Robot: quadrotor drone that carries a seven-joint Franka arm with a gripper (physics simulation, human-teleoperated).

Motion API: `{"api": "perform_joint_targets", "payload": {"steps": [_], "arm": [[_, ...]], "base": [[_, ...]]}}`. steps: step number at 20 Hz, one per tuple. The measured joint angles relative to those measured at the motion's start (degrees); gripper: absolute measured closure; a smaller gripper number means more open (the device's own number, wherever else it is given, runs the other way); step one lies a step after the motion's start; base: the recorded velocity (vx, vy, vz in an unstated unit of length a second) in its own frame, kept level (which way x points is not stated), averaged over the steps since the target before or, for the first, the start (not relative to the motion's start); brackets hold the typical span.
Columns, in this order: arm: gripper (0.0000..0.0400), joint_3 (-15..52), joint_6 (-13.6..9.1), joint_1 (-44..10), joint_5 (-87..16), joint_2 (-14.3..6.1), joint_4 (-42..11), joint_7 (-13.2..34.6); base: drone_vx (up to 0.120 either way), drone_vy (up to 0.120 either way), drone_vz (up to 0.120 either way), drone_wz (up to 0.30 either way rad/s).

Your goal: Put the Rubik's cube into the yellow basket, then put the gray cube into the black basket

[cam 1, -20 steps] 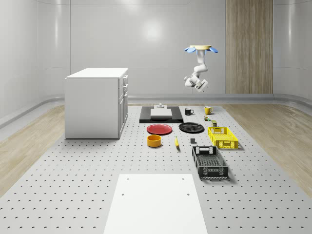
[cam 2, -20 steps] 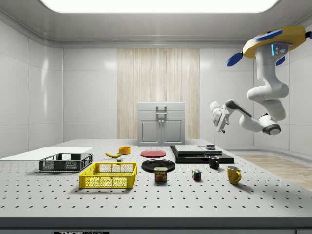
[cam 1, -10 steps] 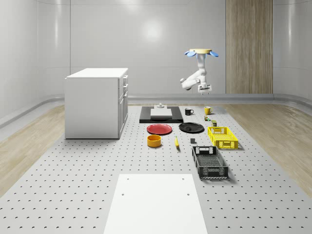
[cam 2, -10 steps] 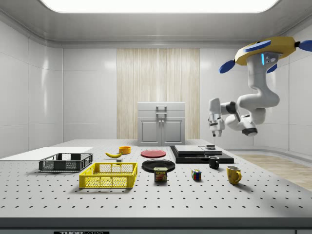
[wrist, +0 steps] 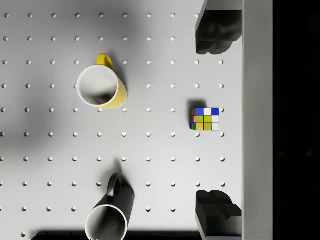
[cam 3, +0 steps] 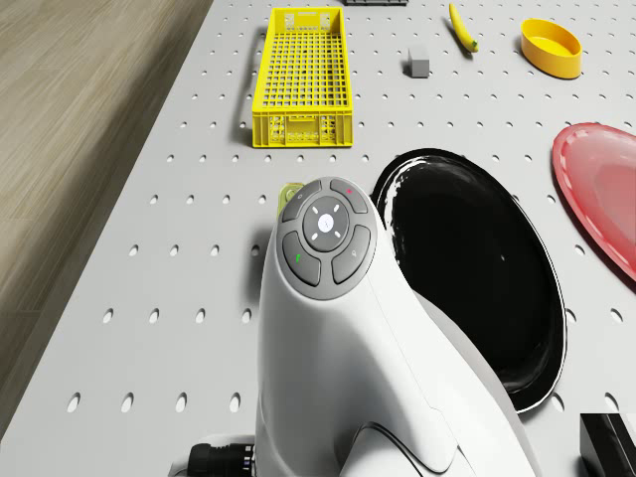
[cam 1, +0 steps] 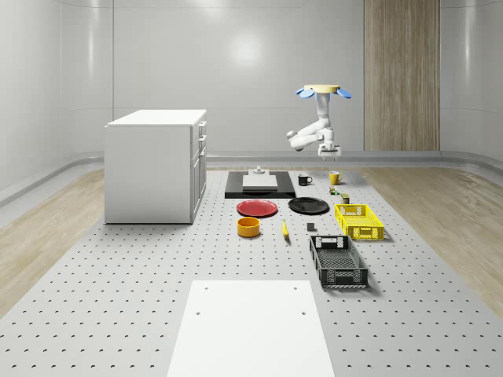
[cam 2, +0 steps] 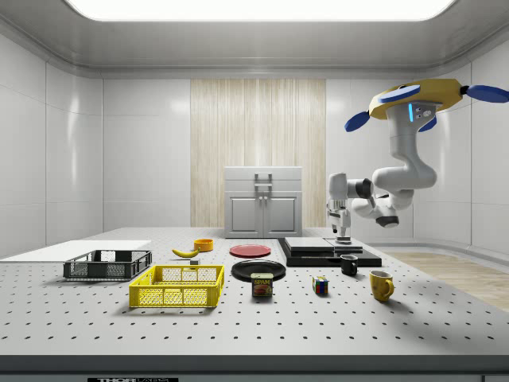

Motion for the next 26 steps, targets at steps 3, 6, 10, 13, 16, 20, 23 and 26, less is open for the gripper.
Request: {"api": "perform_joint_targets", "payload": {"steps": [3,6,10,13,16,20,23,26], "arm": [[0.0000,0.49,0.58,-0.72,0.34,-1.00,0.04,0.58],[0.0000,0.90,1.27,-1.28,0.76,-1.96,0.09,1.05],[0.0000,1.38,2.26,-1.86,1.36,-3.19,0.17,1.57],[0.0000,1.70,3.02,-2.23,1.82,-4.08,0.24,1.90],[0.0000,2.00,3.80,-2.56,2.28,-4.96,0.30,2.21],[0.0000,2.36,4.82,-2.96,2.87,-6.09,0.38,2.58],[0.0000,2.61,5.57,-3.24,3.30,-6.91,0.44,2.84],[0.0000,2.85,6.31,-3.50,3.71,-7.72,0.49,3.09]], "base": [[0.120,0.000,-0.120,0.000],[0.120,0.000,-0.093,0.000],[0.010,0.000,-0.120,0.000],[0.000,0.027,-0.120,0.000],[0.053,0.040,-0.120,0.000],[0.000,0.000,-0.120,0.000],[0.040,0.000,-0.120,0.000],[0.120,0.000,-0.120,0.000]]}}
